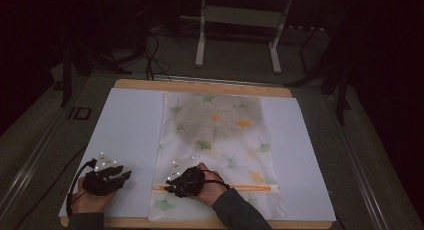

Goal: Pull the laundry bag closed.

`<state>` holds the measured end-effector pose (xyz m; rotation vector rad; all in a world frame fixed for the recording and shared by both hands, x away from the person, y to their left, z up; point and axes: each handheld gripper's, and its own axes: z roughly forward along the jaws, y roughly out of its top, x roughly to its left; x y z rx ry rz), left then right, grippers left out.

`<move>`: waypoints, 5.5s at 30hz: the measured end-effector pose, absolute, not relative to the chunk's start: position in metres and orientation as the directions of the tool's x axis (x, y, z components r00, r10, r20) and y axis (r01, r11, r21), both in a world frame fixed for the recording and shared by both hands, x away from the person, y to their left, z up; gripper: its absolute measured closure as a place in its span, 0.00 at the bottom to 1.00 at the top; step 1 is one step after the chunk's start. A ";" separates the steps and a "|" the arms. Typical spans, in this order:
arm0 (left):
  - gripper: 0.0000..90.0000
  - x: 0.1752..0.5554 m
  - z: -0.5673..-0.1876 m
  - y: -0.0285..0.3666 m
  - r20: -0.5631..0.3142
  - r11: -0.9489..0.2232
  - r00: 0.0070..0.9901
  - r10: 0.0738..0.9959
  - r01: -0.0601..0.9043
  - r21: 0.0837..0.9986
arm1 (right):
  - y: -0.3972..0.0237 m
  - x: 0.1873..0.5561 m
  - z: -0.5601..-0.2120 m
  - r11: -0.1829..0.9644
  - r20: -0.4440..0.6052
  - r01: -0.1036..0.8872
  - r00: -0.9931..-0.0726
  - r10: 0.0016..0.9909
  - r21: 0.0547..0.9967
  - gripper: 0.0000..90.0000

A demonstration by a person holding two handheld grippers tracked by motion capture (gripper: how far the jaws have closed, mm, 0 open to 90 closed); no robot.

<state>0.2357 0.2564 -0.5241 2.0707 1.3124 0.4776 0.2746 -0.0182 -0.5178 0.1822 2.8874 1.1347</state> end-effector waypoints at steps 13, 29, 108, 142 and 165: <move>0.68 0.236 -0.524 0.255 -0.033 -0.305 0.440 0.897 0.673 0.673 | -0.001 0.273 -0.524 0.721 0.030 0.101 -0.993 0.110 0.686 0.84; 0.68 0.236 -0.524 0.255 -0.035 -0.307 0.443 0.896 0.673 0.673 | 0.019 0.277 -0.531 0.756 0.026 0.095 -0.994 0.103 0.647 0.86; 0.61 0.224 -0.519 0.204 -0.298 -0.362 0.626 0.720 0.706 0.609 | 0.020 0.275 -0.513 0.775 -0.043 0.050 -0.994 0.099 0.630 0.94; 0.87 0.238 -0.535 0.192 -0.376 -0.368 0.634 0.676 0.731 0.574 | 0.015 0.272 -0.501 0.748 -0.059 0.031 -0.994 0.093 0.663 0.94; 0.96 0.237 -0.535 0.195 -0.361 -0.377 0.641 0.678 0.724 0.578 | 0.009 0.276 -0.512 0.767 -0.051 0.029 -0.996 0.080 0.641 0.94</move>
